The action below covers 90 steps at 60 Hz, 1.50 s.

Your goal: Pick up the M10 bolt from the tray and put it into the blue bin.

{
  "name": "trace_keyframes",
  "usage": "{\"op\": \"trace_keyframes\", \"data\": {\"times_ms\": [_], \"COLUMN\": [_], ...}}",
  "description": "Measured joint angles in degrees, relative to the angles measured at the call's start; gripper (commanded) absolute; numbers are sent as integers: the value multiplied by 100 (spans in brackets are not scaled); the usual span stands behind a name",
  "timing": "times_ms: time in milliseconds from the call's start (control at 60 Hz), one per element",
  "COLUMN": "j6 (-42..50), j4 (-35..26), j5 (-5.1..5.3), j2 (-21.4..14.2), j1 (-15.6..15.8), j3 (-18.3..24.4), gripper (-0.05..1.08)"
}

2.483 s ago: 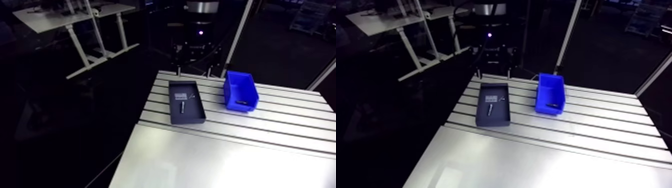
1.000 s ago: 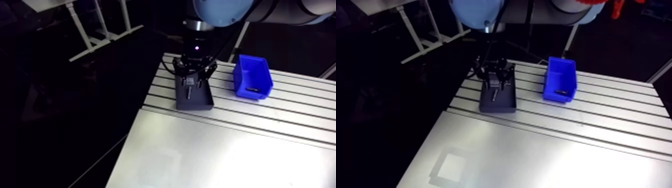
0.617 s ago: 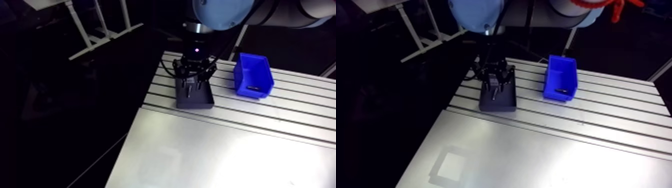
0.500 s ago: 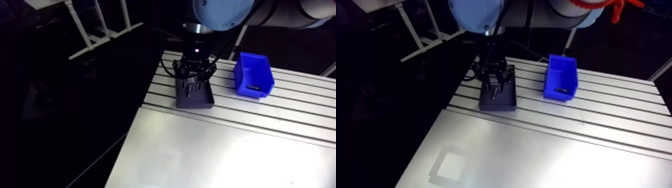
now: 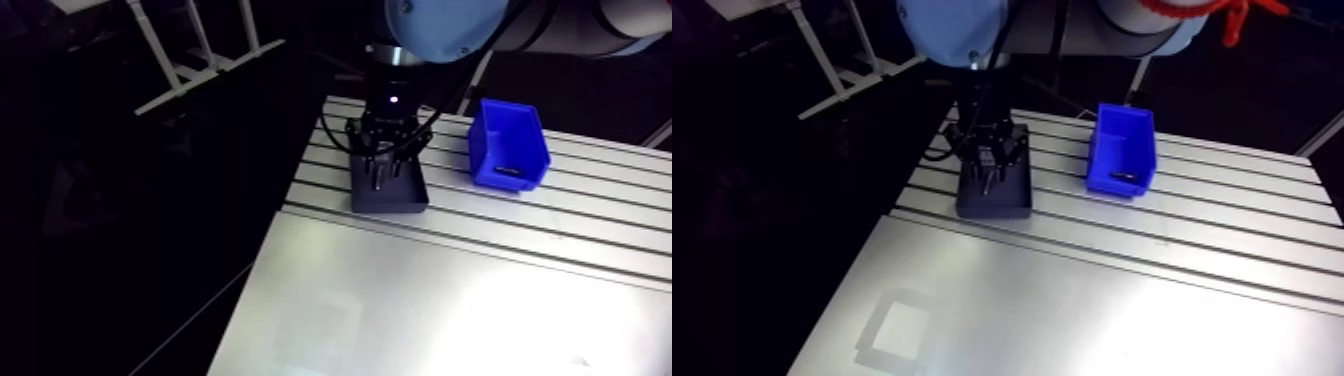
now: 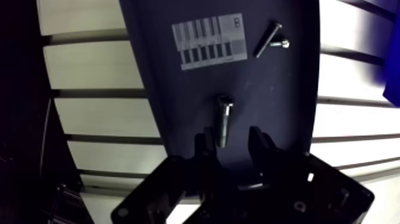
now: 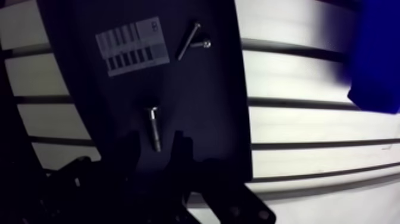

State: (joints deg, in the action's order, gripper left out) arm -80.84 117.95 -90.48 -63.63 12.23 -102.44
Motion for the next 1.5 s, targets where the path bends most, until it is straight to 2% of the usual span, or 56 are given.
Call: {"op": "trace_keyframes", "data": {"times_ms": [417, 1100, 1500], "j6": [-5, -5, -5], "j4": [21, 22, 23], "j5": [15, 18, 18], "j2": [43, 97, 100], "j1": [-7, -15, -17], "j3": [-6, -8, -15], "gripper": [62, 63, 68]}}
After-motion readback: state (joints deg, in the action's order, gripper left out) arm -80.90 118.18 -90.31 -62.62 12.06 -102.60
